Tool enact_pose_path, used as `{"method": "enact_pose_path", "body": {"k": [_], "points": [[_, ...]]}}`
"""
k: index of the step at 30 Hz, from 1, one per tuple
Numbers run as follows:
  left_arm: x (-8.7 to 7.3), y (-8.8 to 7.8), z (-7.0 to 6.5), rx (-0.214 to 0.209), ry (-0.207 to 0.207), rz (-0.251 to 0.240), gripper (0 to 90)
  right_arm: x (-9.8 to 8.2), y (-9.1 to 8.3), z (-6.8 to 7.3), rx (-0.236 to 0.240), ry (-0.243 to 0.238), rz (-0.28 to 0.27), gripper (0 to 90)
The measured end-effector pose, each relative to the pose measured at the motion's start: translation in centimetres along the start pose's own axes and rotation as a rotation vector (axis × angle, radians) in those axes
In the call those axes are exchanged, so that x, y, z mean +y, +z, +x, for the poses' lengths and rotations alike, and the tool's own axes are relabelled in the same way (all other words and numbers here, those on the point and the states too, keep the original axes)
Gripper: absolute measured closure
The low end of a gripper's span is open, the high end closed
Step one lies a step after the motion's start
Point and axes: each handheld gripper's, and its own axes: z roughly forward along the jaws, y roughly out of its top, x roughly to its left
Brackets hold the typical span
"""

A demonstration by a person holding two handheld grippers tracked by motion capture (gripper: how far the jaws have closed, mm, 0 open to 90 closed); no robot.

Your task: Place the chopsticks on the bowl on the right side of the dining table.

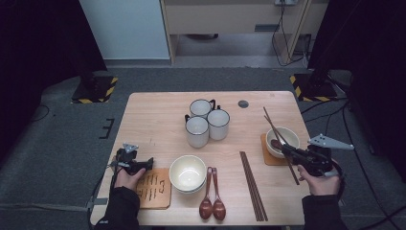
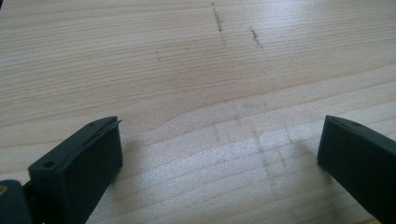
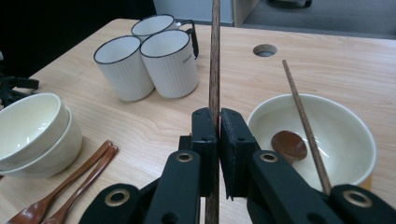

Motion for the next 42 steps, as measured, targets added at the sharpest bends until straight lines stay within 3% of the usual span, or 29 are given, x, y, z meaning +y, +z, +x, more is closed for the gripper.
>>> {"method": "enact_pose_path", "body": {"k": [29, 42], "points": [[0.0, 0.0, 0.0, 0.0, 0.0, 0.0, 0.0, 2.7, 0.1, -4.1, -0.024, 0.027, -0.031, 85.0], [0.0, 0.0, 0.0, 0.0, 0.0, 0.0, 0.0, 3.1, 1.2, -6.7, -0.049, 0.022, 0.0, 85.1]]}}
